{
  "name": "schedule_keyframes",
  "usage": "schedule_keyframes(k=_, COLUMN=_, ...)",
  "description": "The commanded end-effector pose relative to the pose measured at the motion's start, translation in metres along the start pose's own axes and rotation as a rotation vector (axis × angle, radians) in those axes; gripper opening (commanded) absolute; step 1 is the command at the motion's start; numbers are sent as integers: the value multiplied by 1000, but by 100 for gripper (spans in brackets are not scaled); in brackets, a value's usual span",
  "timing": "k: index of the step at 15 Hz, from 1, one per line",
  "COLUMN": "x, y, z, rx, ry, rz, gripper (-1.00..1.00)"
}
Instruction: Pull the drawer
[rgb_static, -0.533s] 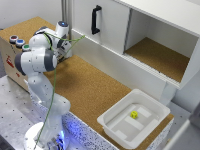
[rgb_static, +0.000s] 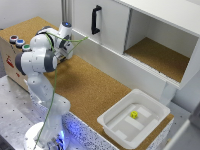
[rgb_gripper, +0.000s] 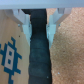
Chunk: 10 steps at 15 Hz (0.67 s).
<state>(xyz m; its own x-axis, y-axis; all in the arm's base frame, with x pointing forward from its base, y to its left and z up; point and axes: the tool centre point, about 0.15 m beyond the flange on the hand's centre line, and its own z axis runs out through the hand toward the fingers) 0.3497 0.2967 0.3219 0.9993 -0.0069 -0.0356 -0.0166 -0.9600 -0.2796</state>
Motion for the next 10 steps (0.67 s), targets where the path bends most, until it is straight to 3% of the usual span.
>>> schedule_keyframes(k=1, x=15, y=71, z=12, rx=89, ry=-8, rz=51, gripper=-100)
schedule_keyframes(k=10, x=24, y=148, z=-7, rx=40, ry=4, rz=197, gripper=-100)
